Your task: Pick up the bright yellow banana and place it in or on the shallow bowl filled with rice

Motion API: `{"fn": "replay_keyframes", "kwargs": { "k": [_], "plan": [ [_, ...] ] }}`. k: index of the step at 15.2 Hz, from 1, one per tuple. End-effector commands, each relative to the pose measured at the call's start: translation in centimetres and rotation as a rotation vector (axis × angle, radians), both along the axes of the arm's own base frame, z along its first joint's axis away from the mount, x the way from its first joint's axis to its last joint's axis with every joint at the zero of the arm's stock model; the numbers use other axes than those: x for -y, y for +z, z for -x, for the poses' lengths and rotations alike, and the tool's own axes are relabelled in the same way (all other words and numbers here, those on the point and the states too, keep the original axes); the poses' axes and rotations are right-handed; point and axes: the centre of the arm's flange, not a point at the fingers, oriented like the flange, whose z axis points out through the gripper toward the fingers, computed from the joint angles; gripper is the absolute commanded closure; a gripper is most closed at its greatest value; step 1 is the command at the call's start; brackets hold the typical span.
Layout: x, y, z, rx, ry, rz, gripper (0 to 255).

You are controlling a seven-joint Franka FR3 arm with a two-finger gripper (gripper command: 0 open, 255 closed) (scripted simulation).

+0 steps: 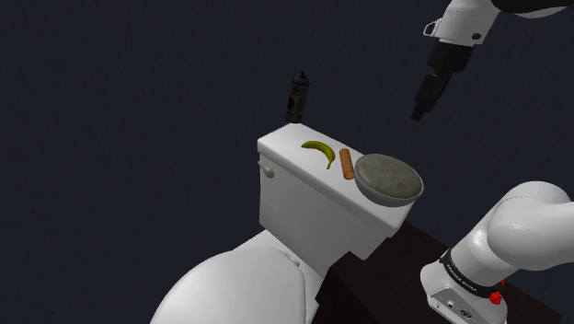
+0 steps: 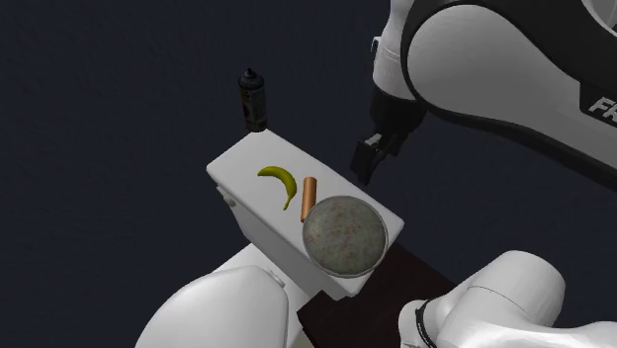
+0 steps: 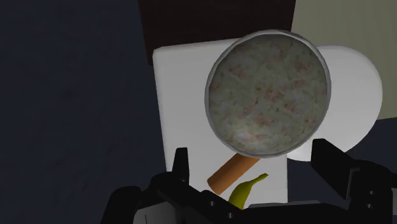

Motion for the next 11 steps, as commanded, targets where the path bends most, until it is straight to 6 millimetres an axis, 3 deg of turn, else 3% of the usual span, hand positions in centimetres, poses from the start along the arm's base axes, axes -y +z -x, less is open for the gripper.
{"fn": "replay_keyframes", "kwargs": {
  "k": [1,11],
  "plan": [
    [0.0,0.0,0.0,0.0,0.0,0.0,0],
    [-3.6,-8.4,-9.2,0.024,-0.033,0.009,0]
  ]
}}
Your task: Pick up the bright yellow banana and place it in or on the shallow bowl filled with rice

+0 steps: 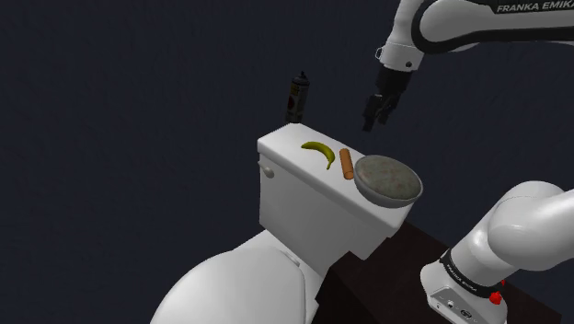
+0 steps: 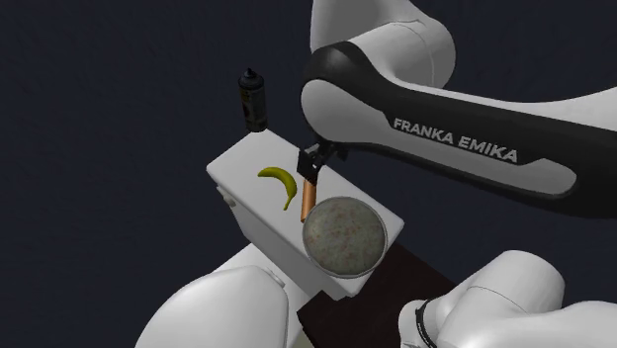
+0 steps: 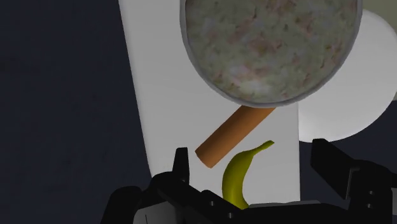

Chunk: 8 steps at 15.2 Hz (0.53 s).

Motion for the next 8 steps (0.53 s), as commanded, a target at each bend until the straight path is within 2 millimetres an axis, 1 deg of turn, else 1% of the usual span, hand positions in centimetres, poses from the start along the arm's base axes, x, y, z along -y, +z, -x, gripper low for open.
{"fn": "replay_keyframes", "kwargs": {
  "k": [1,8],
  "plan": [
    [-0.1,-2.1,-1.7,0.007,-0.008,0.002,0],
    [-2.4,-7.8,-8.3,0.023,-0.031,0.008,0]
  ]
}}
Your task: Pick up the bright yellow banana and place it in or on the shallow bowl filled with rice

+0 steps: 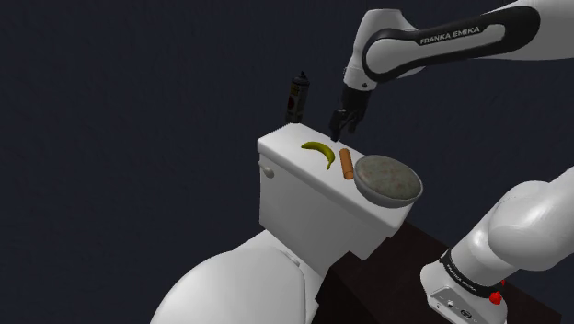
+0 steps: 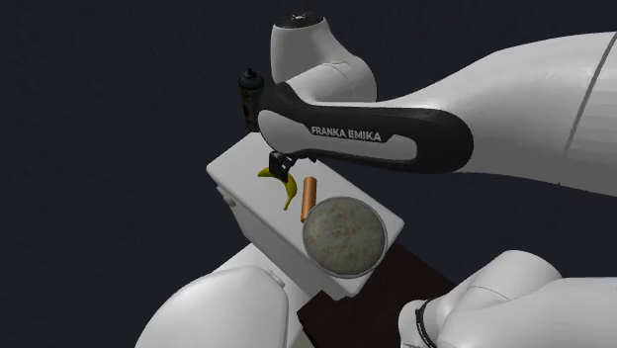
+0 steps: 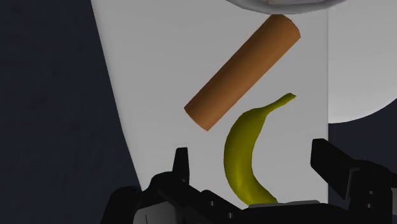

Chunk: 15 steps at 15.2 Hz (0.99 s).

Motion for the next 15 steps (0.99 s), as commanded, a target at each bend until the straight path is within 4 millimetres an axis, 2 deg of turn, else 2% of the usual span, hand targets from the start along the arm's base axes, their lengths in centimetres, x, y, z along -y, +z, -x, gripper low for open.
{"fn": "replay_keyframes", "kwargs": {
  "k": [1,3,4,11,15],
  "plan": [
    [-0.7,-1.5,-1.7,0.006,-0.007,0.002,0],
    [-1.3,-3.1,-3.6,0.011,-0.014,0.004,0],
    [-1.4,-3.4,-4.0,0.012,-0.015,0.004,0],
    [-1.6,-7.4,-3.9,0.012,-0.015,0.004,0],
    [-1.6,-7.4,-3.9,0.012,-0.015,0.004,0]
  ]
}}
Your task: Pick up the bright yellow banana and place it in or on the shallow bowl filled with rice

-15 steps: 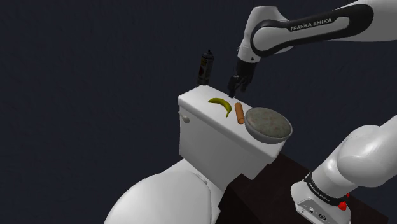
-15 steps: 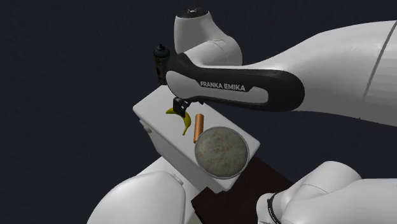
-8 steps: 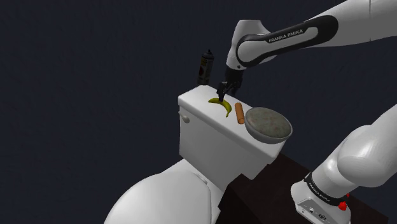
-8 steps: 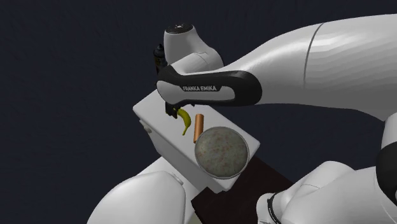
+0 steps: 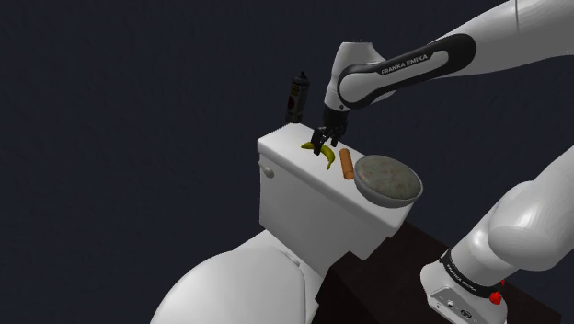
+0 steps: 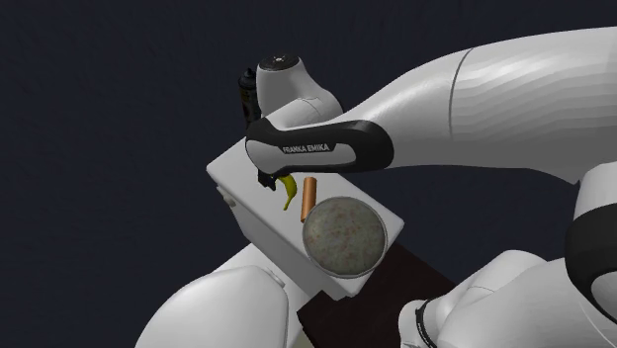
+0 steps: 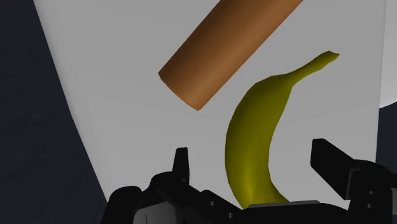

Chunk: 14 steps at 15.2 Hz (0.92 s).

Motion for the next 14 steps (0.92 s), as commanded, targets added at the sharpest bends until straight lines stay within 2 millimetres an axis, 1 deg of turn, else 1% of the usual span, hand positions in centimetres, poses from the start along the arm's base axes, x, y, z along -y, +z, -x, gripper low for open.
{"fn": "replay_keyframes", "kwargs": {
  "k": [1,4,5,14],
  "plan": [
    [-0.01,-0.04,-0.02,0.0,0.0,0.0,0],
    [-0.01,-0.04,-0.01,0.0,0.0,0.0,0],
    [-0.01,-0.04,-0.01,0.0,0.0,0.0,255],
    [-0.01,-0.04,-0.02,0.0,0.0,0.0,255]
  ]
}}
